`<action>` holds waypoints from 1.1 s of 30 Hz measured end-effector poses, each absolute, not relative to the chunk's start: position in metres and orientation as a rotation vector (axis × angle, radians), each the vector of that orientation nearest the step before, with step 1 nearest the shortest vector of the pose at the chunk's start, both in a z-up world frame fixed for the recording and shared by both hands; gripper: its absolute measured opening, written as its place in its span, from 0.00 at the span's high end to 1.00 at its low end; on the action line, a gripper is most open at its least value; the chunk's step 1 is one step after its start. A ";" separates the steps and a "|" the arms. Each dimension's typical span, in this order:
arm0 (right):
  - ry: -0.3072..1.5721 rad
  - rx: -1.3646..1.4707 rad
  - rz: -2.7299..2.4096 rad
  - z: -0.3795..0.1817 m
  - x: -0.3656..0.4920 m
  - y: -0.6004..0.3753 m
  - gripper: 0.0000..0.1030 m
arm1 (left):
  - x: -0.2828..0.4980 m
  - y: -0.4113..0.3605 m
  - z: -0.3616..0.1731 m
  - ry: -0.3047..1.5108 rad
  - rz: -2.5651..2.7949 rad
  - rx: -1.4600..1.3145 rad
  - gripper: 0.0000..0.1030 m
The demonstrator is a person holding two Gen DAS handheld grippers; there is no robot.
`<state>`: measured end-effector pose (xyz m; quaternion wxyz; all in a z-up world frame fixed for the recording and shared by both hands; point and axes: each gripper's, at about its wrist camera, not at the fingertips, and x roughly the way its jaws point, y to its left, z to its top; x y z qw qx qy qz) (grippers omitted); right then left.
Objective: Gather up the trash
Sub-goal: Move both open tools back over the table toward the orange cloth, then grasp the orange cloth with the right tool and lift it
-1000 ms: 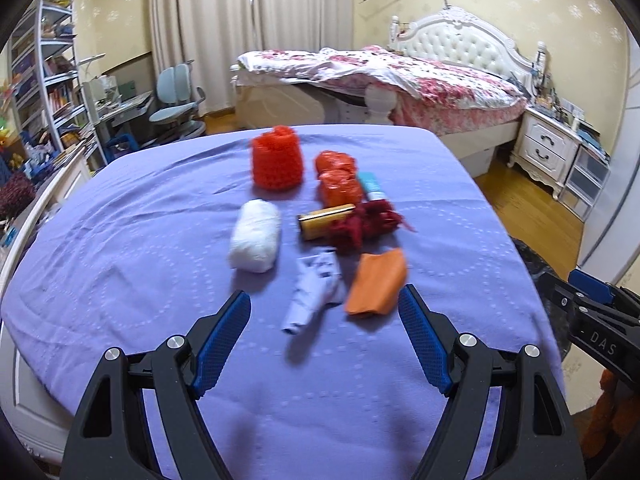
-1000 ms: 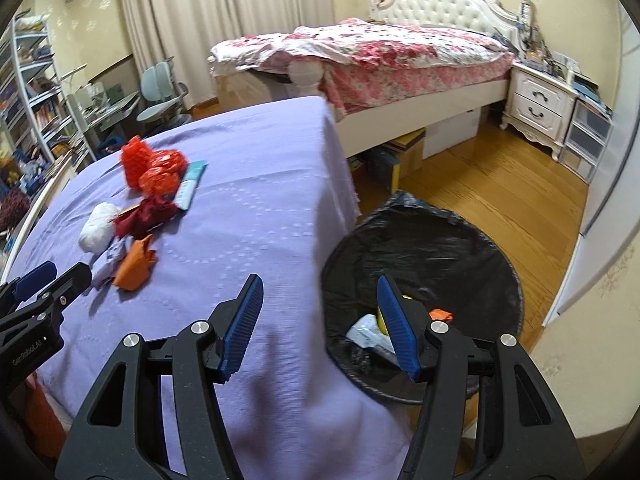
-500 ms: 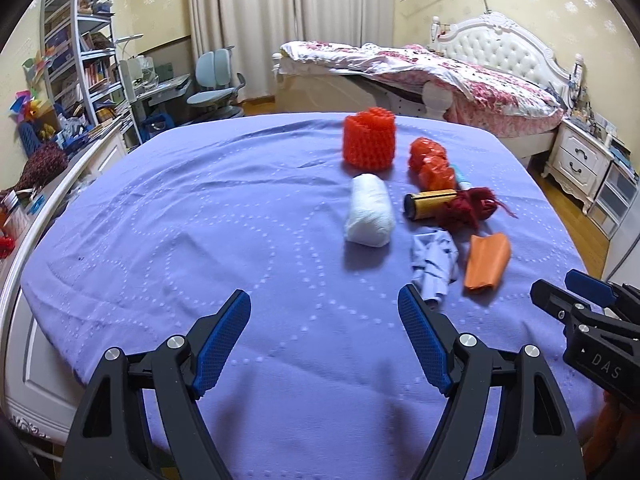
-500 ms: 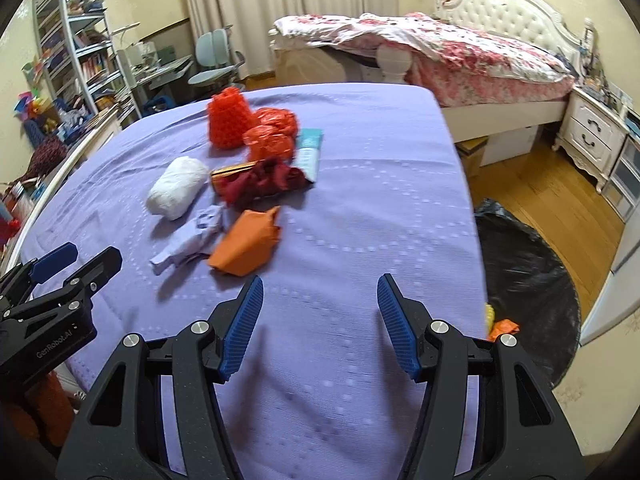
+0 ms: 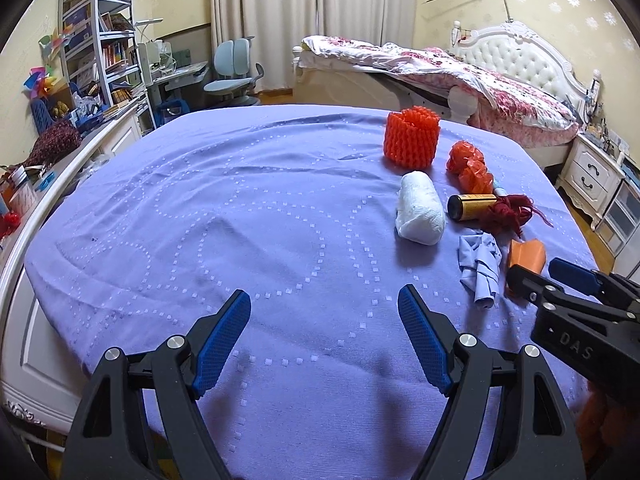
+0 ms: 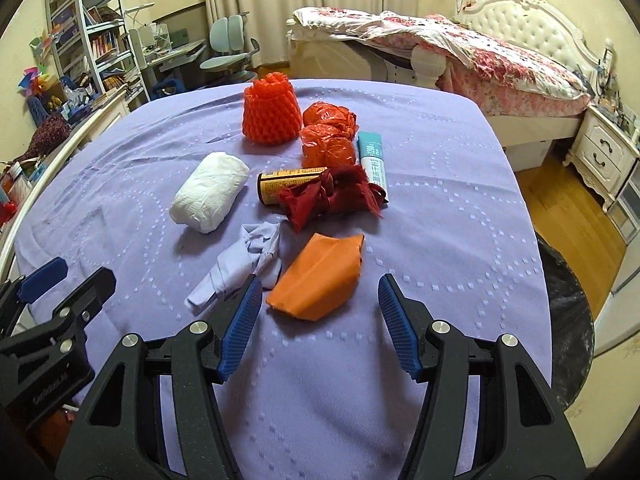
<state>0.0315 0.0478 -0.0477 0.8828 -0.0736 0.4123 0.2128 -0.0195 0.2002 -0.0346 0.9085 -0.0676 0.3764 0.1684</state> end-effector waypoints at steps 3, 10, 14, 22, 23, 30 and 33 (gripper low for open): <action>0.872 -0.162 0.425 -0.052 0.037 0.052 0.43 | -0.020 0.200 -0.036 0.777 0.340 -0.142 0.26; 0.887 -0.153 0.382 -0.054 0.041 0.034 0.43 | -0.020 0.198 -0.037 0.779 0.331 -0.149 0.26; 0.888 -0.129 0.386 -0.052 0.044 0.024 0.43 | -0.019 0.197 -0.038 0.782 0.324 -0.156 0.26; 0.865 -0.185 0.418 -0.052 0.052 0.037 0.43 | -0.019 0.188 -0.039 0.782 0.310 -0.144 0.26; 0.864 -0.193 0.421 -0.052 0.052 0.039 0.43 | -0.018 0.187 -0.039 0.784 0.308 -0.145 0.26; 0.871 -0.215 0.436 -0.054 0.048 0.037 0.73 | -0.017 0.180 -0.039 0.783 0.286 -0.145 0.26; 0.870 -0.210 0.429 -0.053 0.046 0.029 0.73 | -0.017 0.173 -0.039 0.782 0.269 -0.142 0.26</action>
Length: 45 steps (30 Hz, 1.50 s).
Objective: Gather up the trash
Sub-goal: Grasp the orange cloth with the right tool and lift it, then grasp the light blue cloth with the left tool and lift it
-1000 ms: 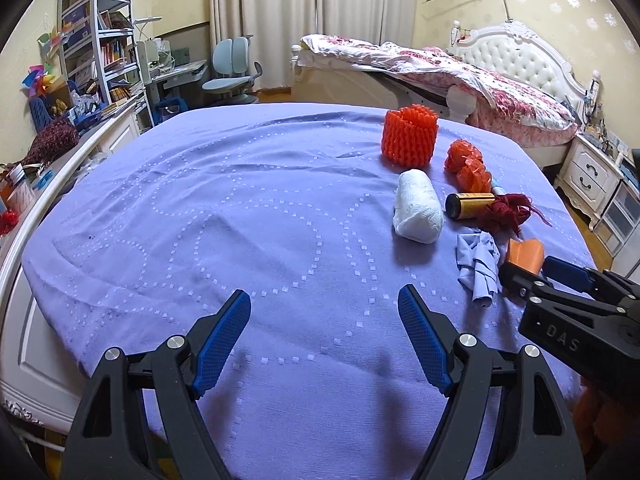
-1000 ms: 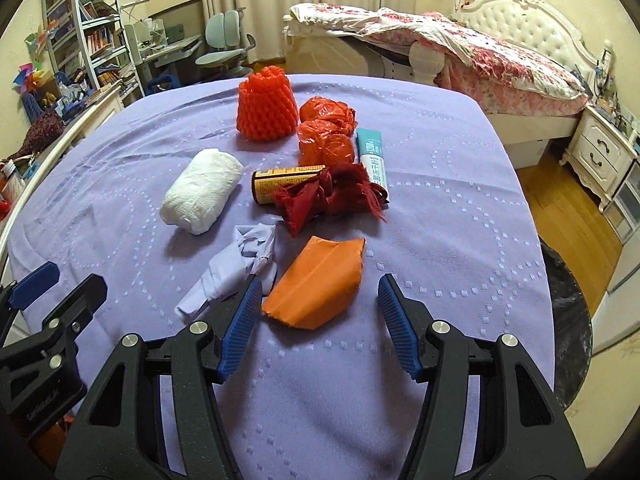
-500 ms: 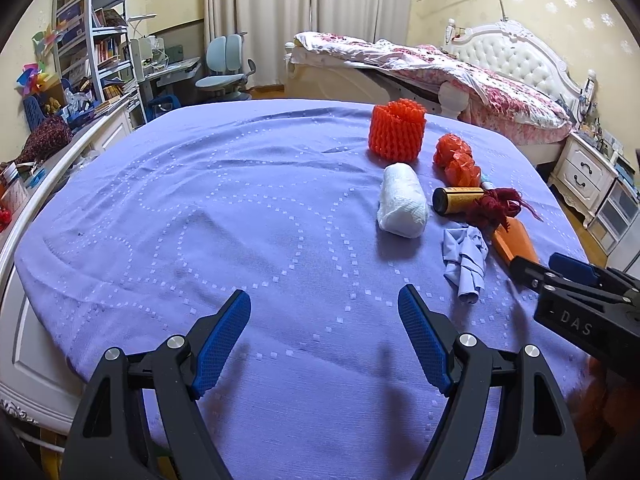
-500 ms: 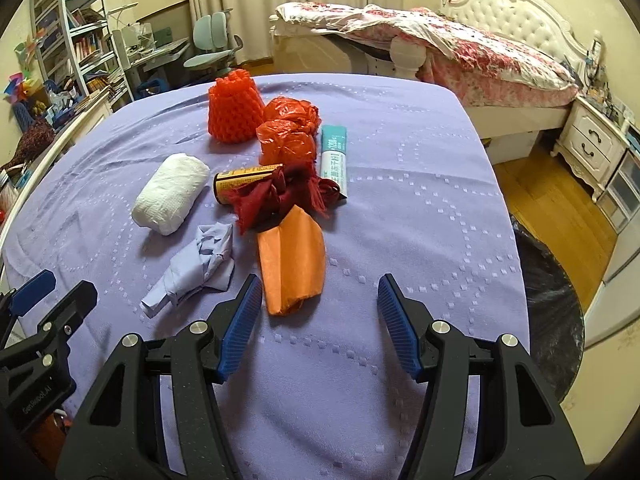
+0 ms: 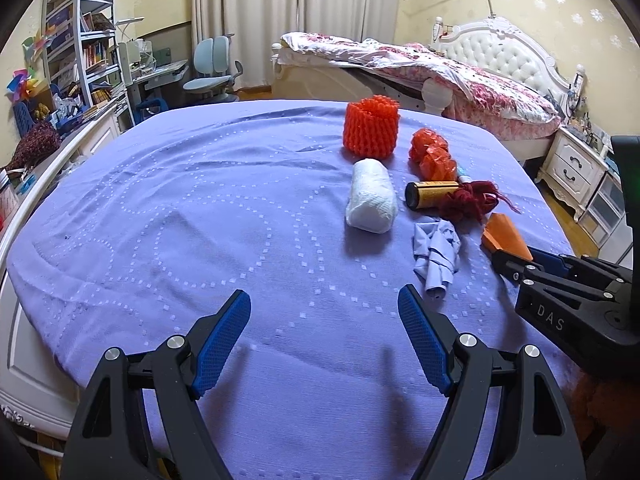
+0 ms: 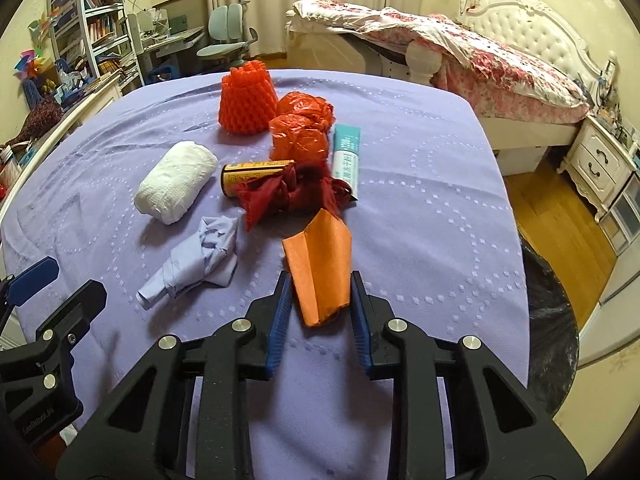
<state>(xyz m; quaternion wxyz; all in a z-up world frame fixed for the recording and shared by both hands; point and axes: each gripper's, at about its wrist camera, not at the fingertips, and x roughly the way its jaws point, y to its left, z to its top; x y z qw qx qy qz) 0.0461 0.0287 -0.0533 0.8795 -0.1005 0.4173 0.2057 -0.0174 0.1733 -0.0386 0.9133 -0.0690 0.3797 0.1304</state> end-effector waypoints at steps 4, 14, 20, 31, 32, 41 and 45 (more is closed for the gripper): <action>0.866 -0.193 0.407 -0.053 0.043 0.012 0.73 | -0.016 0.165 -0.038 0.780 0.246 -0.143 0.26; 0.862 -0.137 0.364 -0.052 0.046 -0.023 0.73 | -0.003 0.137 -0.035 0.780 0.200 -0.112 0.26; 0.862 -0.123 0.375 -0.053 0.047 -0.025 0.73 | 0.018 0.124 -0.036 0.787 0.191 -0.091 0.26; 0.864 -0.101 0.395 -0.054 0.047 -0.029 0.73 | 0.042 0.113 -0.047 0.867 0.162 -0.073 0.52; 0.864 -0.099 0.396 -0.054 0.047 -0.029 0.73 | 0.043 0.113 -0.048 0.873 0.159 -0.071 0.60; 0.862 -0.092 0.400 -0.053 0.046 -0.030 0.73 | 0.031 0.110 -0.048 0.861 0.122 -0.066 0.77; 0.856 -0.090 0.399 -0.052 0.042 -0.032 0.73 | 0.022 0.109 -0.049 0.852 0.119 -0.073 0.77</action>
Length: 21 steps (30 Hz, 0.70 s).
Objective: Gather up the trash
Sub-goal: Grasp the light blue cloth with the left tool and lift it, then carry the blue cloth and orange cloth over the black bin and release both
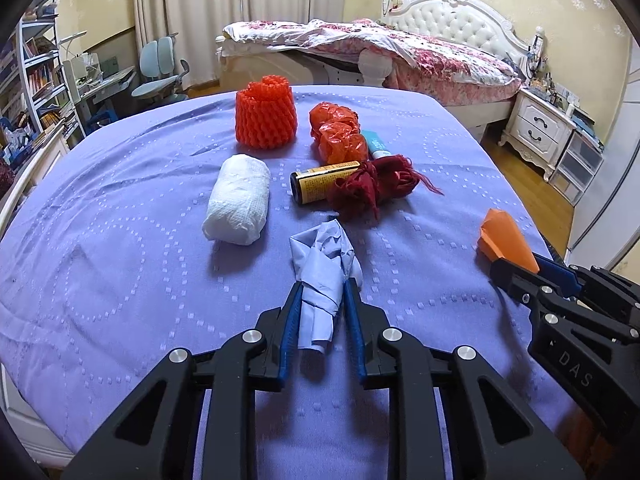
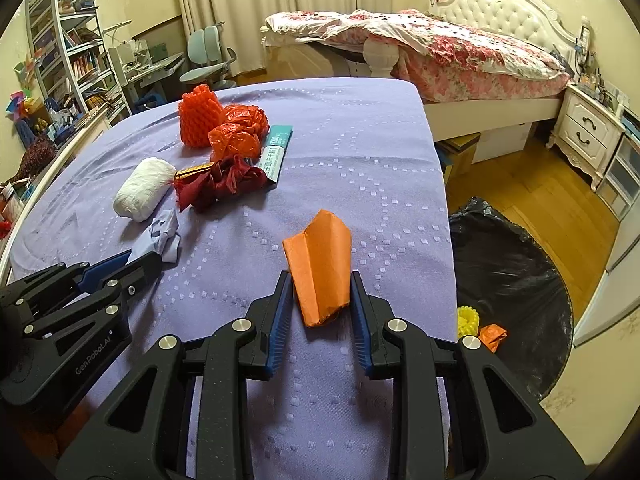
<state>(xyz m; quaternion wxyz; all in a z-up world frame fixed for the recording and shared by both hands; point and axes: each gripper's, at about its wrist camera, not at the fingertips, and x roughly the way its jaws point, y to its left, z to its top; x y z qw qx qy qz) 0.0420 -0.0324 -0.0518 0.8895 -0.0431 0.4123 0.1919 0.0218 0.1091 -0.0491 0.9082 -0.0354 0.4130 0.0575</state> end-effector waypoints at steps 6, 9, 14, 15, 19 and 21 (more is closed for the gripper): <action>0.850 -0.077 0.393 -0.049 0.034 -0.041 0.73 | 0.012 0.109 -0.045 0.839 0.105 -0.098 0.77; 0.840 -0.063 0.387 -0.045 0.030 -0.047 0.73 | 0.008 0.107 -0.041 0.827 0.097 -0.104 0.77; 0.823 -0.051 0.376 -0.039 0.024 -0.057 0.73 | 0.004 0.097 -0.033 0.797 0.071 -0.089 0.77; 0.820 -0.048 0.372 -0.039 0.023 -0.060 0.73 | 0.004 0.095 -0.032 0.793 0.065 -0.091 0.77; 0.810 -0.032 0.355 -0.036 0.020 -0.072 0.73 | 0.004 0.085 -0.027 0.778 0.041 -0.085 0.77; 0.803 -0.020 0.340 -0.033 0.020 -0.080 0.73 | 0.004 0.077 -0.024 0.771 0.026 -0.076 0.77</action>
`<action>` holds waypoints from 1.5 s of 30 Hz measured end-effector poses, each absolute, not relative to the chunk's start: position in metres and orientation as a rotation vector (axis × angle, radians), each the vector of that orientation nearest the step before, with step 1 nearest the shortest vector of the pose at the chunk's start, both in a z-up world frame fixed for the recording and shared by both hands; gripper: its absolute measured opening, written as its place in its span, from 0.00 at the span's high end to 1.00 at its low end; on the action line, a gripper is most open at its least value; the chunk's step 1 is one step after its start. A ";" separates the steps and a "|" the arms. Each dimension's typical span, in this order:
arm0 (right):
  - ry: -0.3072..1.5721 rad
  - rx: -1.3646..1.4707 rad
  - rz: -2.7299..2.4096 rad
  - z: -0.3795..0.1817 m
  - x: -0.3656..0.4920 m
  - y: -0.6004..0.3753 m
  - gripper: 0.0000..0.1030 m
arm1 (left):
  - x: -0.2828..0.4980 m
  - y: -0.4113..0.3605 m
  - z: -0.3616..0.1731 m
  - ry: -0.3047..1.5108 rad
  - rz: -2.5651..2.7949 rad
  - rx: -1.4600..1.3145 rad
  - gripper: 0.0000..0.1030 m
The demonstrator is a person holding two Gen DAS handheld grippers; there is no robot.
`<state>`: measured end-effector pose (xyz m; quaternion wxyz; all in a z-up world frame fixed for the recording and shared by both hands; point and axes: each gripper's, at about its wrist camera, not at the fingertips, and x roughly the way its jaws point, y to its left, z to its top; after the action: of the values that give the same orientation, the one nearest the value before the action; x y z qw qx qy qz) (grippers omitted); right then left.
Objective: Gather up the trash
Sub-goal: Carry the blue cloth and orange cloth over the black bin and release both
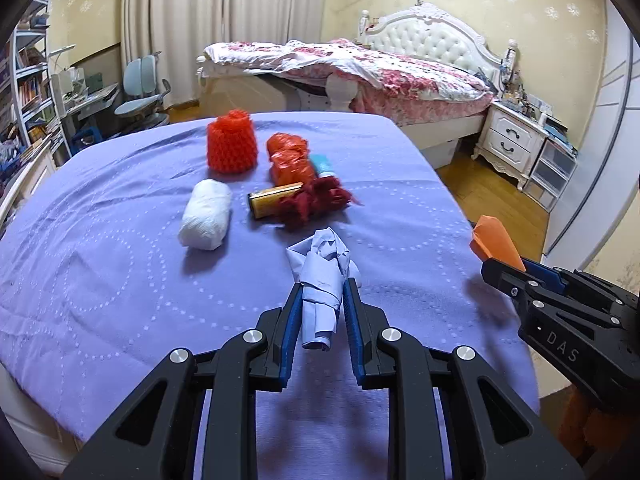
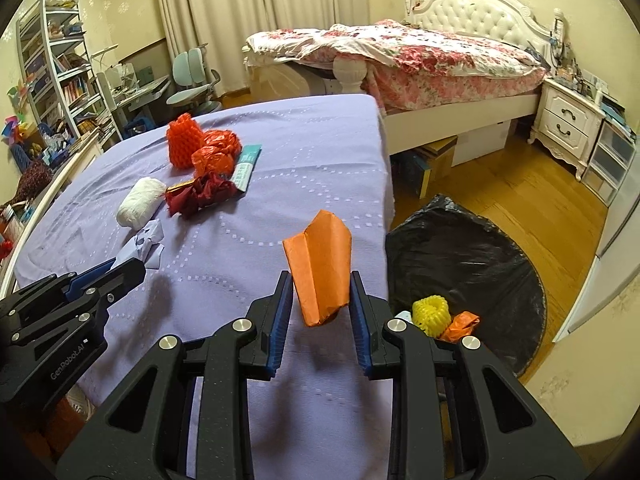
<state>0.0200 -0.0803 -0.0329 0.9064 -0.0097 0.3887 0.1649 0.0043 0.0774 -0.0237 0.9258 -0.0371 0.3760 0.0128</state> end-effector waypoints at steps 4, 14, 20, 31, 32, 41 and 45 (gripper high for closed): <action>0.789 0.005 0.305 -0.029 0.019 -0.099 0.73 | 0.008 0.061 -0.018 0.755 -0.011 -0.062 0.77; 0.779 0.060 0.186 -0.030 0.025 -0.154 0.73 | 0.029 0.006 -0.012 0.729 -0.119 -0.012 0.77; 0.774 0.087 0.122 -0.034 0.033 -0.183 0.73 | 0.046 -0.026 -0.017 0.743 -0.171 0.011 0.77; 0.793 0.109 0.074 -0.048 0.053 -0.212 0.73 | 0.076 -0.064 -0.023 0.741 -0.212 0.077 0.77; 0.797 0.114 0.070 -0.050 0.056 -0.215 0.73 | 0.078 -0.066 -0.025 0.743 -0.214 0.080 0.77; 0.814 0.131 0.045 -0.059 0.067 -0.227 0.72 | 0.085 -0.080 -0.038 0.776 -0.234 0.121 0.72; 0.811 0.132 0.018 -0.061 0.067 -0.232 0.62 | 0.083 -0.075 -0.043 0.786 -0.198 0.108 0.37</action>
<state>0.0671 -0.2323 -0.0607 0.9168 0.0642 0.3940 0.0087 0.0828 -0.0749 -0.0429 0.9177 0.0526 0.3820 -0.0962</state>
